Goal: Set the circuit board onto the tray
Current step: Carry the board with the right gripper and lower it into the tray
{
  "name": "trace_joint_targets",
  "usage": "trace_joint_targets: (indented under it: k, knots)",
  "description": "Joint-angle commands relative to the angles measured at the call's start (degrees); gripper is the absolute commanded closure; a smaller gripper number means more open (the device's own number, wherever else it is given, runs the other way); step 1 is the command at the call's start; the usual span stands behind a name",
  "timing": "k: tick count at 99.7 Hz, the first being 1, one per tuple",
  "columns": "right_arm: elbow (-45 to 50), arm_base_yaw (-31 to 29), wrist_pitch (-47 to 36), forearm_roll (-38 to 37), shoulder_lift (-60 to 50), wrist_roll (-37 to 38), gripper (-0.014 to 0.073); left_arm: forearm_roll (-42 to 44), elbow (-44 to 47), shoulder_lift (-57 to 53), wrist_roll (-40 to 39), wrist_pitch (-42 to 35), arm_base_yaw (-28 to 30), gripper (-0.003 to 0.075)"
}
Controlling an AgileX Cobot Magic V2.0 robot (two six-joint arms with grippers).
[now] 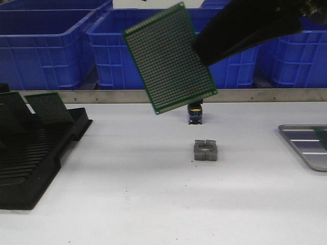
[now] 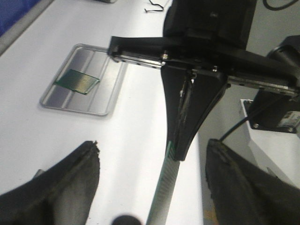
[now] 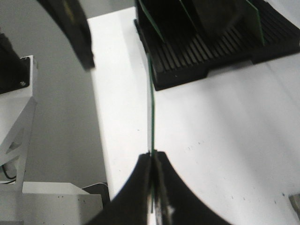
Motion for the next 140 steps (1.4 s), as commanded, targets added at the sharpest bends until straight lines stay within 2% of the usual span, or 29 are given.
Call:
trace_joint_targets:
  k: [1, 24, 40, 54, 68, 86, 99, 102, 103, 105, 110, 111, 112, 118, 123, 127, 140]
  knots:
    - [-1.8, -3.5, 0.5, 1.0, -1.3, 3.6, 0.0661, -5.1, -2.8, -1.8, -0.3, 0.9, 2.2, 0.0267]
    - [-1.0, -15.8, -0.6, 0.1, -1.3, 8.2, 0.0661, -5.8, -3.9, -1.8, -0.3, 1.8, 4.9, 0.0268]
    - [1.1, -25.3, -7.6, 0.0, -0.7, 14.7, 0.0661, -5.8, -3.9, -1.8, -0.3, 1.6, 4.9, 0.0268]
    - [2.1, -31.1, -12.9, 0.0, 2.7, 16.4, 0.0661, -5.8, -3.9, -1.8, -0.3, 1.6, 4.9, 0.0268]
    - [2.1, -33.7, -16.5, 0.7, 7.7, 16.8, 0.0661, -5.8, -3.9, -1.8, -0.3, 1.6, 4.9, 0.0268]
    - [2.1, -33.9, -21.8, 1.4, 13.7, 16.8, 0.0661, -5.8, -3.9, -1.8, -0.3, 1.6, 4.9, 0.0268]
    - [1.9, -33.9, -22.5, 1.4, 16.0, 16.8, 0.065, -5.8, -3.9, -1.8, -0.3, 1.6, 4.9, 0.0268]
    - [1.9, -33.9, -22.5, 1.4, 16.1, 16.8, 0.0623, -5.8, -3.9, -1.8, -0.3, 1.6, 4.9, 0.0268]
    - [1.9, -33.9, -22.8, 1.4, 16.1, 16.8, 0.0466, -5.8, -3.9, -1.8, -0.3, 1.6, 4.9, 0.0269]
    - [1.9, -33.9, -22.8, 1.4, 16.1, 16.8, 0.0448, -5.8, -3.9, -1.8, -0.3, 1.6, 4.9, 0.0269]
    - [1.9, -33.9, -23.7, 1.4, 16.1, 16.8, 0.0307, -5.8, -3.9, -1.8, -0.3, 1.6, 4.9, 0.0269]
    - [1.9, -33.9, -24.2, 1.4, 16.1, 16.8, 0.0244, -5.9, -3.9, -1.8, -0.3, 1.5, 4.9, 0.0269]
    - [1.9, -33.9, -24.2, 1.4, 16.1, 16.8, 0.0244, -6.0, -3.9, -1.8, -0.3, 1.5, 4.9, 0.027]
    - [1.9, -33.9, -25.5, 1.4, 15.9, 16.7, 0.006, -6.2, -3.9, -1.8, -0.3, 1.5, 4.9, 0.0286]
    - [1.9, -33.9, -26.3, 1.3, 15.5, 16.7, -0.0022, -6.2, -3.9, -1.8, -0.3, 1.5, 4.9, 0.0308]
    - [1.7, -33.9, -26.5, 1.3, 15.0, 16.3, -0.0054, -6.2, -3.9, -2.0, -0.3, 1.5, 4.9, 0.0335]
    - [1.7, -33.9, -25.1, 0.5, 12.1, 15.3, -0.0049, -6.2, -3.9, -2.2, -1.2, 1.6, 6.2, 0.046]
